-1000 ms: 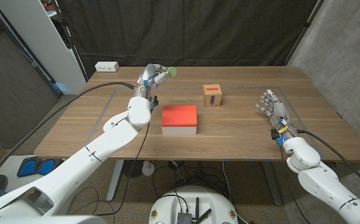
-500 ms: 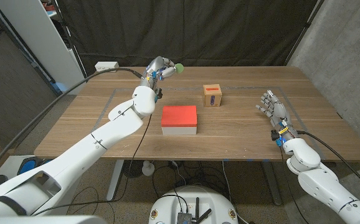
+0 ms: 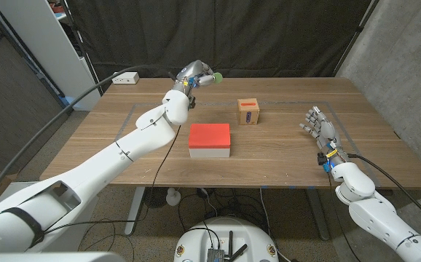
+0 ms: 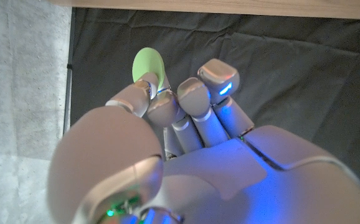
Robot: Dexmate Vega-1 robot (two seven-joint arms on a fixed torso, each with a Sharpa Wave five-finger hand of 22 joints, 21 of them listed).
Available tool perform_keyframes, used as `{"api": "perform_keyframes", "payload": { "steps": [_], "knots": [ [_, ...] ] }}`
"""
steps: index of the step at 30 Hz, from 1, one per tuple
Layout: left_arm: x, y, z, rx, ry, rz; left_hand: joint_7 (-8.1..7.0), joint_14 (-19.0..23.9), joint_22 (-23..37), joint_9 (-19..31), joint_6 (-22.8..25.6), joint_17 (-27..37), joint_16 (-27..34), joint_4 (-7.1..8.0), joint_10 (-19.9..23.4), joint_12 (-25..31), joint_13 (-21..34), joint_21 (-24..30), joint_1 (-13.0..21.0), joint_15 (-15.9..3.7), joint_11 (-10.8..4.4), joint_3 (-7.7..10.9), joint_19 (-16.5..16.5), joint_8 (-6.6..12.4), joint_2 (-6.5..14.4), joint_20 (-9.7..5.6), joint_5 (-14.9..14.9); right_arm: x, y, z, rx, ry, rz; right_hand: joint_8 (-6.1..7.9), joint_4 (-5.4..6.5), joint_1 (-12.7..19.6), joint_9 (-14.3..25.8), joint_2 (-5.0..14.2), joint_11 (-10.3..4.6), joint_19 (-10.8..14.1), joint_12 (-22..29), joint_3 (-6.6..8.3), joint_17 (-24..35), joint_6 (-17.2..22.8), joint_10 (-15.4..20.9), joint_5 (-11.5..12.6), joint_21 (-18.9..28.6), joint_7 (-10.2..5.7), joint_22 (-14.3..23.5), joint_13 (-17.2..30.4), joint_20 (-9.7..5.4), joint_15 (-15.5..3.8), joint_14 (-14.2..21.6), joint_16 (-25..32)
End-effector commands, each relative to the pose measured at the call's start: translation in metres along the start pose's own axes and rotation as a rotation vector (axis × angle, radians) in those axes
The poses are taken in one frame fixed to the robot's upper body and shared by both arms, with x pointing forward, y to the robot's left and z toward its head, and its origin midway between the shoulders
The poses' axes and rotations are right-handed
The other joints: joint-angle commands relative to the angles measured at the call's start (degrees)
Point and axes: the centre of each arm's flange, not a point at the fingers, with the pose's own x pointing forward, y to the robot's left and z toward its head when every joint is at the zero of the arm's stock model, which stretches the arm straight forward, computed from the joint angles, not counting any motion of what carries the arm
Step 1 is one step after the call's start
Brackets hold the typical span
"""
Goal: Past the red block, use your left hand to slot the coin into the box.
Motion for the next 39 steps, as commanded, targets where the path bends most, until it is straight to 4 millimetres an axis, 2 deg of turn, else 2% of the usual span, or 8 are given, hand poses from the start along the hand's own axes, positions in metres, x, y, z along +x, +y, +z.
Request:
{"api": "perform_keyframes", "payload": {
  "steps": [1, 22, 39],
  "knots": [
    [0.026, -0.010, 0.029, 0.136, -0.051, -0.065, 4.39, -0.04, -0.07, 0.05, 7.09, 0.16, 0.18, 0.05, -0.14, 0.34, 0.21, 0.13, 2.15, 0.07, -0.06, 0.07, -0.36, -0.01, 1.68, -2.47, 0.34, 0.000, -0.001, -0.002, 0.006, -0.002, -0.001, 0.22, -0.39, 0.08, 0.13, 0.71, 0.19, 0.28, 0.24, 0.25, -0.02, 0.30, 0.53, 0.27, 0.01, -0.18, 0.27, 0.32, 0.21, -0.09, 0.47, 0.20],
    [0.064, -0.043, 0.071, 0.342, -0.058, -0.181, 4.49, -0.06, -0.82, 0.46, 7.46, 0.88, 0.00, 0.00, -0.18, 0.47, 0.22, -0.20, 2.40, 0.00, -0.04, 0.06, -0.42, -0.53, 1.42, -2.51, 0.39, 0.003, -0.005, -0.003, 0.012, 0.002, 0.003, 0.22, -0.39, 0.08, 0.13, 0.71, 0.19, 0.28, 0.24, 0.25, -0.02, 0.30, 0.53, 0.27, 0.01, -0.18, 0.27, 0.32, 0.21, -0.09, 0.47, 0.20],
    [0.078, -0.077, 0.095, 0.461, -0.064, -0.264, 4.20, -0.07, -1.50, 0.95, 7.54, 0.71, -0.39, 0.06, -0.01, 0.14, -0.43, -0.79, 2.55, 0.01, -0.23, -0.07, 0.05, -1.07, 1.29, -2.51, 0.36, 0.000, -0.011, -0.003, 0.021, 0.004, -0.011, 0.22, -0.39, 0.08, 0.13, 0.71, 0.19, 0.28, 0.24, 0.25, -0.02, 0.30, 0.53, 0.27, 0.01, -0.18, 0.27, 0.32, 0.21, -0.09, 0.47, 0.20]
  ]
}}
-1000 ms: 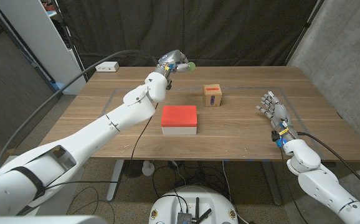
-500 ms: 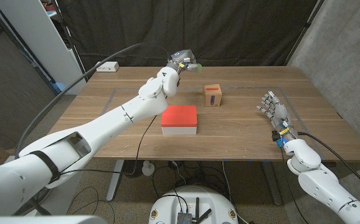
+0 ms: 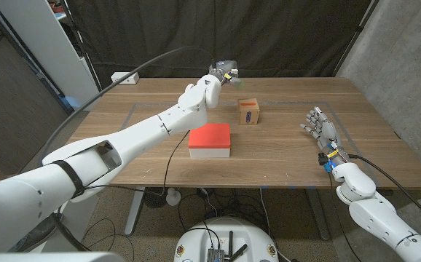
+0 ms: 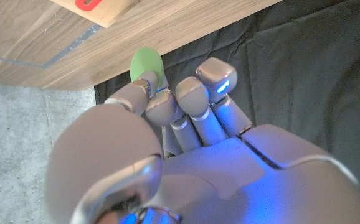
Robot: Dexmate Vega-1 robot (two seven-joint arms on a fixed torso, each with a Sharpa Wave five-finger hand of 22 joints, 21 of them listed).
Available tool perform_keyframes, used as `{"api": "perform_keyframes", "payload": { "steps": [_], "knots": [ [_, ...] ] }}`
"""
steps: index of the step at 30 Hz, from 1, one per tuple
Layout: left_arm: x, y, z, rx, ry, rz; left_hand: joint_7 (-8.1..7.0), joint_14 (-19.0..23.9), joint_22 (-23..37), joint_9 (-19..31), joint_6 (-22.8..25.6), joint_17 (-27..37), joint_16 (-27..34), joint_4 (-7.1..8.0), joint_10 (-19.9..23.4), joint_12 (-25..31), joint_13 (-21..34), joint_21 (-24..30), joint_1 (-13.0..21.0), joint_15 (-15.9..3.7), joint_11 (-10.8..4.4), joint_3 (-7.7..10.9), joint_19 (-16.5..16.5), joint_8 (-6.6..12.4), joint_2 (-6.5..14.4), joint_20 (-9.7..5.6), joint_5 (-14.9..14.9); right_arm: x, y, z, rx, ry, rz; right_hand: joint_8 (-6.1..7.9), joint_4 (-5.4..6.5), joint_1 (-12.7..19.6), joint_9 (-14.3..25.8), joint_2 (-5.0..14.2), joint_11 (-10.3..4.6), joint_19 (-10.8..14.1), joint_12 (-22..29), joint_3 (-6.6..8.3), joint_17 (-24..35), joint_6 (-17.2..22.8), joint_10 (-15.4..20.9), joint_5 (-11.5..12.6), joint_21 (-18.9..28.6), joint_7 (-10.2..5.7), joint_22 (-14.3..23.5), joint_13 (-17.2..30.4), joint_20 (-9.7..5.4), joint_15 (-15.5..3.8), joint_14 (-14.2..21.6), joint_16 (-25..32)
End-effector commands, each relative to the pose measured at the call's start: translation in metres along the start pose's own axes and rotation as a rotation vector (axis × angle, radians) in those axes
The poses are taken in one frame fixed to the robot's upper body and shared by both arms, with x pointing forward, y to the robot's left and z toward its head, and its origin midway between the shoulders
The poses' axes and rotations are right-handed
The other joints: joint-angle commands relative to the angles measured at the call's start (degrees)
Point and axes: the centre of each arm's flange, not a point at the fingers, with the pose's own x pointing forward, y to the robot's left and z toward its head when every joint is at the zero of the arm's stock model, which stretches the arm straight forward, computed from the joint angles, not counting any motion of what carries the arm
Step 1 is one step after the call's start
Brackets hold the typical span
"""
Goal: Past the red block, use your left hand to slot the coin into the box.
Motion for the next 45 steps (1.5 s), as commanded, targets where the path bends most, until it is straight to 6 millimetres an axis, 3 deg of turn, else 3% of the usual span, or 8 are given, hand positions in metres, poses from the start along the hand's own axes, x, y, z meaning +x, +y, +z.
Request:
{"api": "perform_keyframes", "payload": {
  "steps": [1, 13, 45],
  "knots": [
    [0.015, -0.011, 0.024, 0.072, -0.001, -0.052, 4.24, 0.13, -0.22, 0.28, 7.65, 0.12, -0.20, 0.02, -0.10, 0.26, 0.28, -0.20, 1.62, 0.01, -0.24, -0.06, 0.06, 0.04, 1.21, -2.53, 0.31, -0.002, -0.005, 0.000, 0.002, 0.001, -0.004, 0.22, -0.39, 0.08, 0.13, 0.71, 0.19, 0.28, 0.24, 0.25, -0.02, 0.30, 0.53, 0.27, 0.01, -0.18, 0.27, 0.31, 0.21, -0.09, 0.47, 0.20],
    [0.022, -0.024, 0.041, 0.075, 0.000, -0.079, 4.08, 0.27, -0.19, 0.43, 7.67, 0.06, -0.14, 0.08, -0.23, 0.26, 0.32, -0.63, 1.57, 0.00, -0.22, 0.08, 0.29, -0.43, 1.11, -2.51, 0.34, -0.002, -0.008, -0.003, 0.014, 0.001, -0.007, 0.22, -0.39, 0.08, 0.13, 0.71, 0.19, 0.28, 0.24, 0.25, -0.02, 0.30, 0.53, 0.27, 0.01, -0.18, 0.27, 0.31, 0.21, -0.09, 0.47, 0.20],
    [0.019, -0.056, 0.044, 0.096, 0.003, -0.068, 4.23, -0.12, 0.12, 1.46, 7.74, 0.47, -0.66, 0.09, -0.48, 0.27, 0.58, -0.82, 1.74, -0.02, -0.31, 0.16, 0.32, -1.42, 1.36, -2.46, 0.22, -0.010, -0.013, -0.007, 0.015, 0.012, -0.022, 0.22, -0.39, 0.08, 0.13, 0.71, 0.19, 0.28, 0.24, 0.25, -0.02, 0.30, 0.53, 0.27, 0.01, -0.18, 0.27, 0.31, 0.21, -0.09, 0.47, 0.20]
  ]
}}
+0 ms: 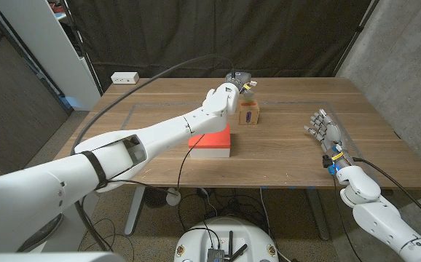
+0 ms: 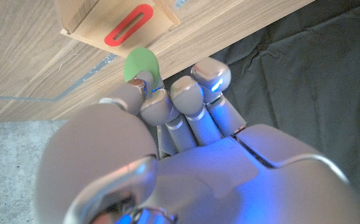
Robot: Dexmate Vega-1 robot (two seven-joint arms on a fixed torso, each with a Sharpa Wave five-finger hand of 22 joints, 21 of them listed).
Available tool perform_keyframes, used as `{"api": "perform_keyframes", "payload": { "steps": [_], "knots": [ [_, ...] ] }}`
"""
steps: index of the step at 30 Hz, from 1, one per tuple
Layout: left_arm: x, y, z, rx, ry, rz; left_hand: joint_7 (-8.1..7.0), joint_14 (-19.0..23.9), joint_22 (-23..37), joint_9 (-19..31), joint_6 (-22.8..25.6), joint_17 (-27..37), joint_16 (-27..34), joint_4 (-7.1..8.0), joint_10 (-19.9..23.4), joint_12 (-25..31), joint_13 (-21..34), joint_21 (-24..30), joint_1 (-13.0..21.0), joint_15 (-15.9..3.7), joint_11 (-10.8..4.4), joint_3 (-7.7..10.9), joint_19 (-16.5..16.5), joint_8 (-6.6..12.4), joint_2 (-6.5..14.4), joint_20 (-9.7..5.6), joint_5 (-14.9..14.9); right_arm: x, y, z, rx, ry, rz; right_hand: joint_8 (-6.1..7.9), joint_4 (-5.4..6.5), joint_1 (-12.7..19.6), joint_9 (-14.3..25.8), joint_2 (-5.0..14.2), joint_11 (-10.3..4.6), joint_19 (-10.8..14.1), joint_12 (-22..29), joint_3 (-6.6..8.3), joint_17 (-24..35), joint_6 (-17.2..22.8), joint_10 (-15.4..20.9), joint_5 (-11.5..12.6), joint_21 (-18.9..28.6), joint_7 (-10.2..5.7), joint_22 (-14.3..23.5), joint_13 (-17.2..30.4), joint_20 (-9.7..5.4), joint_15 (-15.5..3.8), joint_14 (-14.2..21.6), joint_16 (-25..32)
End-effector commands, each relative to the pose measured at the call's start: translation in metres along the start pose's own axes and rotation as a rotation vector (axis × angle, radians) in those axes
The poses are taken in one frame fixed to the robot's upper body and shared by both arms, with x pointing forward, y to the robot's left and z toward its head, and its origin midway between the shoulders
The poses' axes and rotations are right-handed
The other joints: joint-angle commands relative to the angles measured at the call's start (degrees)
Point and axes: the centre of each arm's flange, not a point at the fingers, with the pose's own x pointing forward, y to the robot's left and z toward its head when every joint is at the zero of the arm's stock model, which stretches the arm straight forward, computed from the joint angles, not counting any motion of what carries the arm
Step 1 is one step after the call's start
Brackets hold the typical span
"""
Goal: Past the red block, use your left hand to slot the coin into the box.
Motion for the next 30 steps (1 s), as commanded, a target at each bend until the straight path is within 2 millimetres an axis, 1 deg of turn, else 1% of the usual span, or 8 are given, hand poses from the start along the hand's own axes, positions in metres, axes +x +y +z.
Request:
{"api": "perform_keyframes", "payload": {
  "steps": [1, 4, 6, 14, 18, 19, 30],
  "knots": [
    [-0.0002, -0.0107, 0.0027, 0.006, 0.010, 0.010, 4.24, 0.10, 0.38, 0.38, 7.81, 0.12, 0.17, 0.09, -0.18, 0.15, 0.30, 0.02, 0.84, -0.01, 0.03, 0.16, 0.34, 0.07, 0.94, -2.48, 0.45, -0.0029, -0.0011, -0.0024, 0.001, 0.007, -0.006, 0.22, -0.40, 0.08, 0.13, 0.71, 0.19, 0.28, 0.24, 0.24, -0.02, 0.30, 0.53, 0.27, 0.01, -0.18, 0.27, 0.31, 0.21, -0.09, 0.47, 0.20],
    [0.0004, -0.0123, 0.0036, 0.004, 0.014, 0.012, 4.19, -0.04, 0.17, 0.45, 7.88, 0.09, 0.05, 0.06, 0.03, -0.05, -0.09, -0.10, 0.88, -0.01, -0.05, 0.15, 0.36, -0.02, 0.88, -2.50, 0.47, -0.0034, -0.0019, -0.0030, 0.006, 0.010, -0.011, 0.22, -0.40, 0.08, 0.13, 0.71, 0.19, 0.28, 0.24, 0.24, -0.02, 0.30, 0.53, 0.27, 0.01, -0.18, 0.27, 0.31, 0.21, -0.09, 0.47, 0.20],
    [0.0011, -0.0132, 0.0042, 0.003, 0.017, 0.013, 4.27, -0.03, -0.06, 0.44, 7.91, 0.13, 0.06, 0.06, -0.20, 0.33, 0.59, -0.27, 0.88, -0.02, -0.21, 0.10, 0.30, -0.15, 0.83, -2.50, 0.46, -0.0035, -0.0024, -0.0032, 0.002, 0.010, -0.009, 0.22, -0.40, 0.08, 0.13, 0.71, 0.19, 0.28, 0.24, 0.24, -0.02, 0.30, 0.53, 0.27, 0.01, -0.18, 0.27, 0.31, 0.21, -0.09, 0.47, 0.20],
    [0.0027, -0.0152, 0.0058, -0.003, 0.022, 0.015, 4.10, 0.07, 0.45, 0.64, 8.04, 0.08, 0.03, 0.19, -0.06, -0.07, 0.01, -0.14, 0.78, -0.01, -0.14, 0.28, 0.43, -0.37, 0.89, -2.44, 0.53, -0.0024, -0.0036, -0.0036, 0.006, 0.012, -0.011, 0.22, -0.40, 0.08, 0.13, 0.71, 0.19, 0.28, 0.24, 0.24, -0.02, 0.30, 0.53, 0.27, 0.01, -0.18, 0.27, 0.31, 0.21, -0.09, 0.47, 0.20],
    [0.0035, -0.0167, 0.0054, -0.001, 0.028, 0.009, 4.10, -0.05, -0.39, 0.57, 8.11, -0.04, -0.11, 0.02, 0.07, -0.13, -0.11, -0.53, 0.91, -0.02, -0.17, 0.01, 0.44, -0.55, 0.71, -2.53, 0.47, 0.0001, -0.0033, -0.0038, 0.003, 0.010, -0.005, 0.22, -0.40, 0.08, 0.13, 0.71, 0.19, 0.28, 0.24, 0.24, -0.02, 0.30, 0.53, 0.27, 0.01, -0.18, 0.27, 0.31, 0.21, -0.09, 0.47, 0.20],
    [0.0036, -0.0171, 0.0054, -0.002, 0.029, 0.009, 4.10, 0.16, 0.22, 0.67, 8.12, 0.24, 0.12, 0.16, -0.11, 0.18, 0.44, -0.23, 0.87, -0.03, -0.26, 0.22, 0.50, -0.56, 0.87, -2.43, 0.53, 0.0007, -0.0032, -0.0039, 0.004, 0.010, -0.005, 0.22, -0.40, 0.08, 0.13, 0.71, 0.19, 0.28, 0.24, 0.24, -0.02, 0.30, 0.53, 0.27, 0.01, -0.18, 0.27, 0.31, 0.21, -0.09, 0.47, 0.20],
    [0.0058, -0.0201, 0.0060, 0.002, 0.037, 0.001, 4.00, 0.00, -0.32, 0.91, 8.07, 0.09, -0.05, 0.10, -0.09, 0.06, 0.37, -0.59, 0.91, -0.03, -0.25, 0.04, 0.38, -0.79, 0.70, -2.49, 0.50, 0.0050, -0.0023, -0.0046, 0.003, 0.006, 0.002, 0.22, -0.40, 0.08, 0.13, 0.71, 0.19, 0.28, 0.24, 0.24, -0.02, 0.30, 0.53, 0.27, 0.01, -0.18, 0.27, 0.31, 0.21, -0.09, 0.47, 0.20]
  ]
}}
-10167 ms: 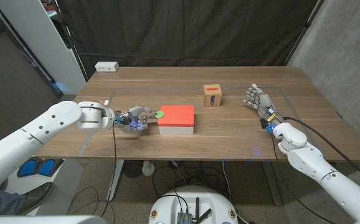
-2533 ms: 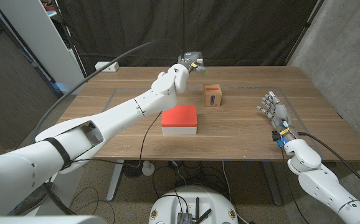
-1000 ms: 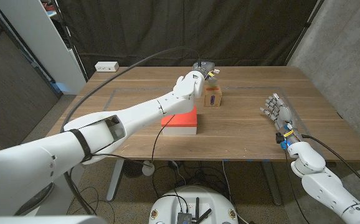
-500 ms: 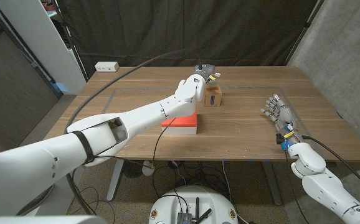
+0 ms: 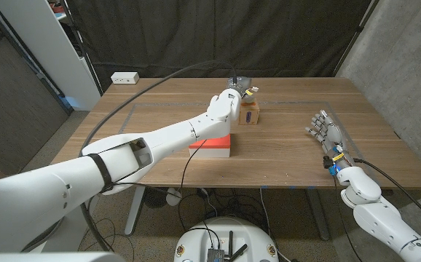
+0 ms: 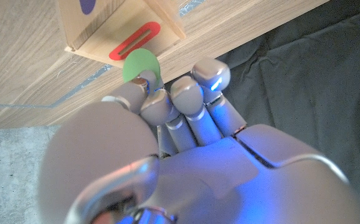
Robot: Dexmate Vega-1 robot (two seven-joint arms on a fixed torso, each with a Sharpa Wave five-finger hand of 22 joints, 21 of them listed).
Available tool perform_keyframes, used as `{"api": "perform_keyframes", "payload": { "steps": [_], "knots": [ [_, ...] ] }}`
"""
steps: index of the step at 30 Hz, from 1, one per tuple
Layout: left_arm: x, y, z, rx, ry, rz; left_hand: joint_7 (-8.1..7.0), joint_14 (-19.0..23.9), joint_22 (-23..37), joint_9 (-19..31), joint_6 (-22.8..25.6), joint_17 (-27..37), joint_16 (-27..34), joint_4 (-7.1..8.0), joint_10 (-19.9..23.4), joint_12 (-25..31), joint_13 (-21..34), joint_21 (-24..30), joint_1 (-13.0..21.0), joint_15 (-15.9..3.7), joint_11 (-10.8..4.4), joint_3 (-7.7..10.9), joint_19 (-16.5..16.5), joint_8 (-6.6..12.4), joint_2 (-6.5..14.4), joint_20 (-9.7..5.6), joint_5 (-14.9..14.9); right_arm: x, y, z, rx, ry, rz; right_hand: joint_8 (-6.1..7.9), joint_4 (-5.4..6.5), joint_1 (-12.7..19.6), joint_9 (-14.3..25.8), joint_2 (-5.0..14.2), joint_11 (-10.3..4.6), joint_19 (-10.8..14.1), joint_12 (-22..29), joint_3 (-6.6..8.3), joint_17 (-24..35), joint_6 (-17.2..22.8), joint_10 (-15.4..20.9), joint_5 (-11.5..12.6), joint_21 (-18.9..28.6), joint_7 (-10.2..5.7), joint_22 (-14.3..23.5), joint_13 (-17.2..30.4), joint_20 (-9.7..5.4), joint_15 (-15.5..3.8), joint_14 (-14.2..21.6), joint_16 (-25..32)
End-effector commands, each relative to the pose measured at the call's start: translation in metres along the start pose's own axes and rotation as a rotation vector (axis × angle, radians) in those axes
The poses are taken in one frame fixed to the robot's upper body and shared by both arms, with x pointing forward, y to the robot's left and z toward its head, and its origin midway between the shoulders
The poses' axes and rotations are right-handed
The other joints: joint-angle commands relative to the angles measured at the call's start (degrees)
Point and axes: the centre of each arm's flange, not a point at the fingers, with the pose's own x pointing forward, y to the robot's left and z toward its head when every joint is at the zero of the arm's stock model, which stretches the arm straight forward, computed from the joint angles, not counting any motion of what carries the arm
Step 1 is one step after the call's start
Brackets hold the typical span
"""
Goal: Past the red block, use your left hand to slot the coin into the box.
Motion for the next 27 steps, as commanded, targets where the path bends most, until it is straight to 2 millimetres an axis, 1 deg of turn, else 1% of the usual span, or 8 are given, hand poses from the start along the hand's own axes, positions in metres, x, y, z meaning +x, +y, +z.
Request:
{"api": "perform_keyframes", "payload": {
  "steps": [1, 11, 16, 27],
  "knots": [
    [0.0029, -0.0023, 0.0010, -0.001, 0.007, -0.006, 4.03, -0.10, 0.03, 0.44, 8.13, 0.00, -0.20, 0.08, -0.02, 0.14, 0.27, -0.15, -0.08, -0.02, -0.07, 0.05, 0.43, 0.29, 0.53, -2.50, 0.29, 0.0044, 0.0010, -0.0011, 0.003, -0.001, 0.006, 0.22, -0.41, 0.08, 0.13, 0.71, 0.19, 0.28, 0.24, 0.23, -0.02, 0.30, 0.53, 0.27, 0.01, -0.18, 0.28, 0.31, 0.21, -0.09, 0.47, 0.20],
    [0.0030, -0.0013, 0.0028, 0.001, 0.010, -0.002, 3.85, -0.24, 0.30, 0.73, 8.10, -0.36, -0.39, 0.15, -0.02, -0.04, 0.10, -0.14, -0.14, -0.01, -0.25, 0.14, 0.56, 0.17, 0.57, -2.48, 0.34, 0.0052, 0.0005, -0.0010, -0.001, -0.007, 0.007, 0.22, -0.41, 0.08, 0.13, 0.71, 0.19, 0.28, 0.24, 0.23, -0.02, 0.30, 0.53, 0.27, 0.01, -0.18, 0.28, 0.31, 0.21, -0.09, 0.47, 0.20],
    [0.0036, -0.0041, 0.0048, 0.003, 0.014, -0.009, 3.68, -0.11, -0.72, 0.20, 9.08, -0.73, -0.50, 0.00, 0.38, -0.22, -0.32, -0.63, -0.15, -0.03, -0.48, -0.31, 0.74, 0.01, 0.13, -2.50, 0.31, 0.0052, 0.0003, -0.0028, 0.004, -0.001, 0.007, 0.22, -0.41, 0.08, 0.13, 0.71, 0.19, 0.28, 0.24, 0.23, -0.02, 0.30, 0.53, 0.27, 0.01, -0.18, 0.28, 0.31, 0.21, -0.09, 0.47, 0.20],
    [0.0034, -0.0061, 0.0089, -0.008, 0.019, -0.018, 3.26, 0.27, -0.75, -0.12, 10.12, -0.63, -0.34, 0.11, 0.62, -0.32, -0.45, -0.74, -0.56, -0.04, -0.70, -0.32, 0.99, 0.03, -0.26, -2.49, 0.46, 0.0052, -0.0017, -0.0033, 0.002, 0.003, 0.008, 0.22, -0.41, 0.08, 0.13, 0.71, 0.19, 0.28, 0.24, 0.23, -0.02, 0.30, 0.53, 0.27, 0.01, -0.18, 0.28, 0.31, 0.21, -0.09, 0.47, 0.20]
  ]
}}
